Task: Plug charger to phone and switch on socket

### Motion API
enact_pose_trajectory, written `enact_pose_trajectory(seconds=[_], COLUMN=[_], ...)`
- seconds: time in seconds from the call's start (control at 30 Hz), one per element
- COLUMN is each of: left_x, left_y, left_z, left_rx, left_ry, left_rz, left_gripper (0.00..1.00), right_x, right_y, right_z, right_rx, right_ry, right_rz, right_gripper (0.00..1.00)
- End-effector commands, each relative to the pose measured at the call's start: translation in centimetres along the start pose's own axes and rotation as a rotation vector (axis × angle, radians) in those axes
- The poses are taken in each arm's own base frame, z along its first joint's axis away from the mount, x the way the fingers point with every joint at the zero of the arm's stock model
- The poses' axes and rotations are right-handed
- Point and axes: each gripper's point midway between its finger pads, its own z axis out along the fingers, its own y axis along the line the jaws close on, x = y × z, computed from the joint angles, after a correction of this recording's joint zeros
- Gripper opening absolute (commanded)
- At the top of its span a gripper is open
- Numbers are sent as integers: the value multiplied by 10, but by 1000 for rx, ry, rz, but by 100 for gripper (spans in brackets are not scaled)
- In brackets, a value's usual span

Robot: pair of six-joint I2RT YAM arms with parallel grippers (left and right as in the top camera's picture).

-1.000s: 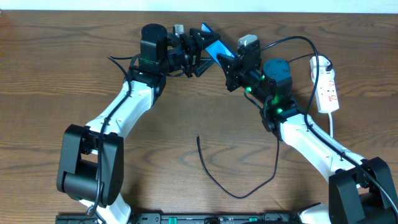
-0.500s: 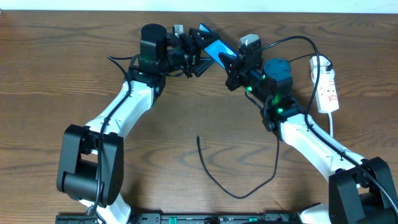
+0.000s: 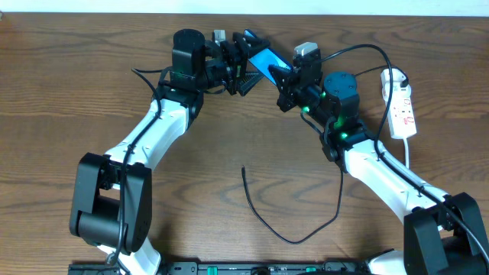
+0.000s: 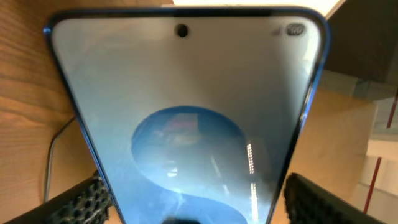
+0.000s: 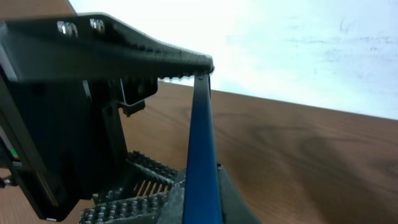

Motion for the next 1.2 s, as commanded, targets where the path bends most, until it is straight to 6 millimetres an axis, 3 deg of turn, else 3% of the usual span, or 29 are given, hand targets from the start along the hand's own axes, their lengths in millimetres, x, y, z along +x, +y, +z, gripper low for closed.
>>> enact_pose_trajectory(seconds=[0.0,0.27,0.5,0.67,0.9,1.17], left_x=[7,9,17,16,0,-18], left_y=[-18,-18,-18,-23,-24,-25], left_z=[-5,-5,-10,-24,-45,-60], left_rx=[33,33,37,57,70,80], left_ry=[4,14,88,146,154,109], left_rz=[43,43,64,70,59,53], left_gripper=[92,93,93,93,93,93], right_x=[-8,-13,-18,-23,-31,-33], right_y=[15,11,-13,-33,-60,-63], right_z=[3,2,-2,-8,-17,-19], right_rx=[-55,-41,28,68,115,99], right_ry=[-12,-33,-50,-66,-102,-128], right_rz=[10,7,69,136,337,630], right_gripper=[1,1,1,1,1,1])
